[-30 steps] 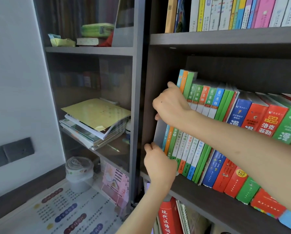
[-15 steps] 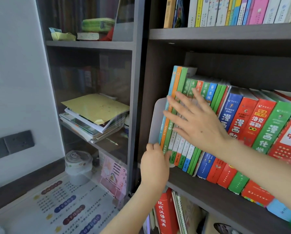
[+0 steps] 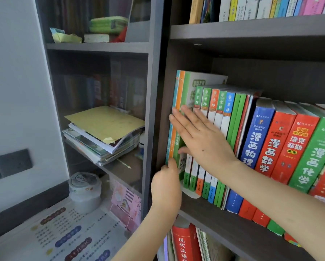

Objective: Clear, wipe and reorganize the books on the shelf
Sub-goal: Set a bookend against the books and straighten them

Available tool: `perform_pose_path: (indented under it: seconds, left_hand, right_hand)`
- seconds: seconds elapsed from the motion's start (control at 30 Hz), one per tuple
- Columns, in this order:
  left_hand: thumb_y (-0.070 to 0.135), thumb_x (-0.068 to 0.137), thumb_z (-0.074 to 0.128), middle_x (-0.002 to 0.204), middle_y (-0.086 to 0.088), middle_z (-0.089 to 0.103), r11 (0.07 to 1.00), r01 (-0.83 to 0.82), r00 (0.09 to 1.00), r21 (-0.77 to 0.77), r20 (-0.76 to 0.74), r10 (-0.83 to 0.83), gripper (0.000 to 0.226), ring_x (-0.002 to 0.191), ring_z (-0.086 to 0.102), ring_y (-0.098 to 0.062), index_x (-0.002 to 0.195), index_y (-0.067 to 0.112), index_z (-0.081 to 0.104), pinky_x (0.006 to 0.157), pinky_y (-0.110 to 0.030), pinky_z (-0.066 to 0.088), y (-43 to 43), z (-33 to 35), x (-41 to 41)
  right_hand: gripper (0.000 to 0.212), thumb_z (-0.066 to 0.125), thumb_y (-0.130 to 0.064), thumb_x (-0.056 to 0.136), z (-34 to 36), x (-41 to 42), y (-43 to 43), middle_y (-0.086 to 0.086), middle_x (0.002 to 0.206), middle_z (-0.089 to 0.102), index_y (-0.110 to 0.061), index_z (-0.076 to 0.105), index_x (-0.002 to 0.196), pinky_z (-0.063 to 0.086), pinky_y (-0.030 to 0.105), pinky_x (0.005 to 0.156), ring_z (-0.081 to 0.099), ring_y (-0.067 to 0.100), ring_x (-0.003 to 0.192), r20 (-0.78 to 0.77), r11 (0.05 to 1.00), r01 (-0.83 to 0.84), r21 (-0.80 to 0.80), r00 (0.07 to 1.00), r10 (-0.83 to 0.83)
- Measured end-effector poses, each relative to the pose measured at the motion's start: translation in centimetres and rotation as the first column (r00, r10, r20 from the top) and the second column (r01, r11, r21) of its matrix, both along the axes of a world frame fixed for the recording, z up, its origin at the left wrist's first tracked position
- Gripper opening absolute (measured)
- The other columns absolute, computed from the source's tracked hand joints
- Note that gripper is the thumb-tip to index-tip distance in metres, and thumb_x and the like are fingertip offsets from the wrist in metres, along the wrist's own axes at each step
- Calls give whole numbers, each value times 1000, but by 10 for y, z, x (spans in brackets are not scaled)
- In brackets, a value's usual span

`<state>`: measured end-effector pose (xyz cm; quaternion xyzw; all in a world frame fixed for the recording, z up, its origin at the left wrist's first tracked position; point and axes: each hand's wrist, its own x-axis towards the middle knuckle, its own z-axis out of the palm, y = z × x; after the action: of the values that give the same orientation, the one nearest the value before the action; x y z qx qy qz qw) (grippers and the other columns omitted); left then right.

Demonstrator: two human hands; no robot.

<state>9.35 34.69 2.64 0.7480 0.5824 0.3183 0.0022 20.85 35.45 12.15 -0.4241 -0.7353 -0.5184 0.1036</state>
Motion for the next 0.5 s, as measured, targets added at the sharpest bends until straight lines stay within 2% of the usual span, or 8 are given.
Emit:
perform_pose_path:
  seconds: [0.03, 0.13, 0.2, 0.27, 0.33, 0.4, 0.5]
  left_hand:
    - [9, 97, 48, 107, -9, 64, 1000, 11, 1000, 3, 25, -11, 29, 87, 65, -22, 126, 7, 44, 67, -26, 47, 2, 1, 2]
    - [7, 99, 44, 106, -10, 64, 1000, 7, 997, 14, 81, -8, 27, 89, 65, -23, 125, 6, 44, 69, -27, 47, 6, 3, 2]
    - [5, 98, 43, 105, -9, 65, 999, 30, 996, -22, 83, -28, 25, 89, 65, -23, 124, 7, 45, 68, -28, 48, 6, 6, 0]
    - [5, 98, 44, 104, -10, 65, 997, 43, 995, -58, 88, -38, 24, 89, 65, -24, 122, 6, 45, 69, -30, 50, 5, 7, -3]
    - [8, 99, 45, 104, -12, 66, 993, 47, 996, -108, 83, -38, 21, 91, 65, -26, 120, 4, 47, 71, -32, 51, 3, 8, -5]
    - [10, 100, 46, 105, -13, 66, 987, 39, 998, -155, 45, -32, 17, 93, 66, -28, 115, 4, 51, 73, -33, 51, 3, 8, -7]
    - [10, 100, 44, 104, -13, 66, 986, 49, 999, -159, 6, -49, 16, 93, 66, -27, 112, 4, 52, 72, -31, 50, 1, 9, -9]
  right_hand:
    - [73, 46, -42, 87, 1, 2, 2, 16, 153, 27, 0, 31, 145, 7, 43, 119, 23, 31, 142, 7, 1000, -7, 14, 1000, 7]
    - [74, 56, -39, 84, 4, 1, 7, 18, 151, 33, 0, 36, 143, 4, 41, 120, 25, 32, 141, 16, 1000, -28, -1, 999, 28]
    - [76, 71, -30, 78, 4, -3, 3, 17, 151, 35, -3, 40, 142, 11, 45, 121, 25, 31, 142, 1, 1000, -15, -28, 1000, 15]
    - [73, 75, -26, 77, 6, -7, -16, 14, 150, 36, -6, 44, 140, 16, 51, 117, 28, 31, 142, -61, 999, -25, -32, 998, 23]
    - [61, 65, -26, 86, 10, -3, -45, 11, 151, 35, -9, 43, 141, 11, 56, 117, 28, 30, 142, -163, 999, -21, 41, 986, 28]
    - [54, 51, -29, 94, 8, 13, -76, 11, 154, 31, -10, 39, 143, 5, 56, 117, 24, 31, 144, -257, 988, 74, 137, 966, -36]
    - [63, 43, -41, 93, -14, 47, -110, 20, 155, 25, -7, 35, 145, 7, 60, 116, 18, 39, 144, -344, 950, 279, 141, 914, -217]
